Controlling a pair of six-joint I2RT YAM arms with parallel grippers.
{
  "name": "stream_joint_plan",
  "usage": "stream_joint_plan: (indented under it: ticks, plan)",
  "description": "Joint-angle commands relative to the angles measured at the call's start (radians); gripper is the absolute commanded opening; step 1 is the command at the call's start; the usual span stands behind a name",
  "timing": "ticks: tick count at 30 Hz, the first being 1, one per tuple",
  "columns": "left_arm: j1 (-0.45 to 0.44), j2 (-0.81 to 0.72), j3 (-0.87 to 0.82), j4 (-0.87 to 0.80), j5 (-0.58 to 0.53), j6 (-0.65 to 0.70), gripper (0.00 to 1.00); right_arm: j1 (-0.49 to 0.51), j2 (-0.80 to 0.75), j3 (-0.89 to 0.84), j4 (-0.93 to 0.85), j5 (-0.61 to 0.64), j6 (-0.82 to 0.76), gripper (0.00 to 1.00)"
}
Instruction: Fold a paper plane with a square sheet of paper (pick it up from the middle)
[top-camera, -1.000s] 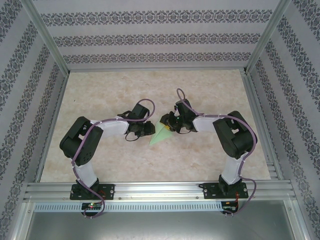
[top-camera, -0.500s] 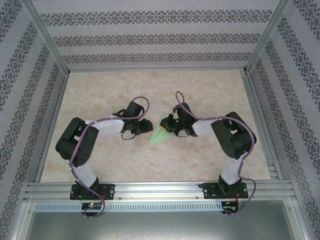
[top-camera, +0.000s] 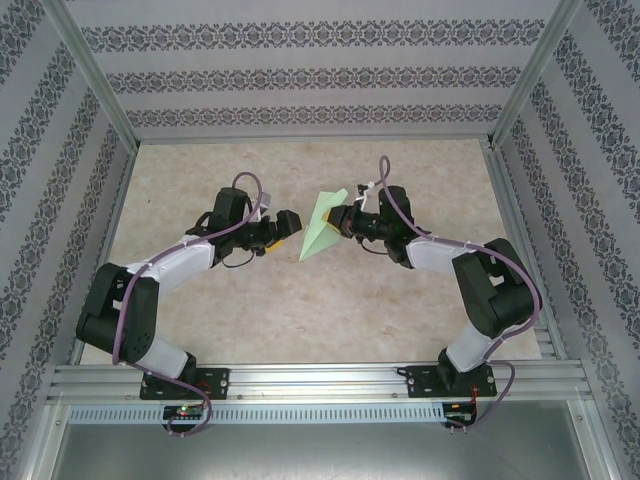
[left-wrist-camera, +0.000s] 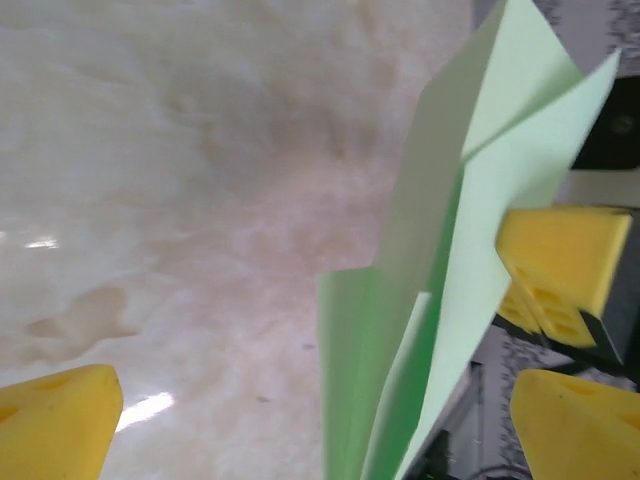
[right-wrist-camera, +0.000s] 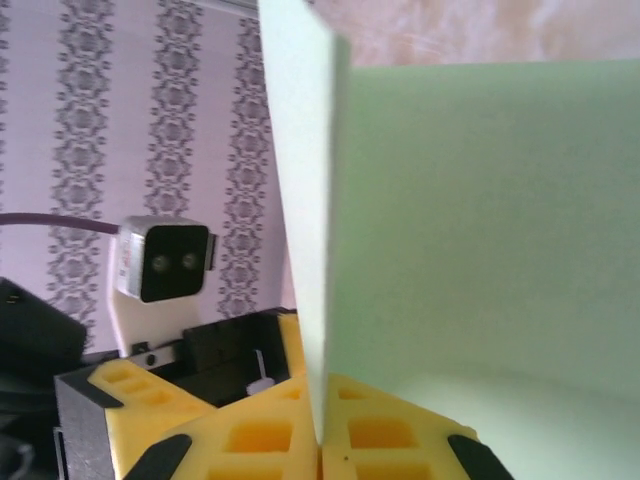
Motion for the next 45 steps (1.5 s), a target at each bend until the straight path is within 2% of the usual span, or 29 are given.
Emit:
stream_joint_plan:
  ticks: [1,8,12,19,21,29,38,42,45]
  plan:
    - [0.011,0.002,-0.038,0.241,0.144,-0.118,1.00,-0.014,-0.022,0.043,0.115,-0.100,0.053,0.09]
    - [-0.014,0.052,-0.052,0.426,0.222,-0.207,1.00,-0.015,0.018,0.069,0.321,-0.155,0.222,0.10]
    - [-0.023,0.062,-0.045,0.490,0.224,-0.237,0.97,-0.010,0.040,0.072,0.350,-0.166,0.255,0.10]
    - [-0.023,0.063,-0.042,0.576,0.228,-0.272,0.78,-0.006,0.047,0.061,0.286,-0.170,0.225,0.11]
    - [-0.023,0.059,-0.042,0.574,0.224,-0.267,0.70,-0.005,0.047,0.064,0.255,-0.169,0.209,0.11]
    - [-0.023,0.062,-0.024,0.530,0.222,-0.240,0.47,0.000,0.050,0.086,0.158,-0.183,0.159,0.11]
    - [-0.023,0.069,-0.009,0.501,0.229,-0.217,0.28,0.008,0.057,0.096,0.128,-0.194,0.139,0.11]
    - [-0.023,0.068,-0.004,0.470,0.220,-0.196,0.16,0.001,0.046,0.095,0.102,-0.194,0.123,0.15]
    - [-0.023,0.064,0.002,0.429,0.209,-0.167,0.10,-0.017,0.012,0.090,0.038,-0.183,0.087,0.23]
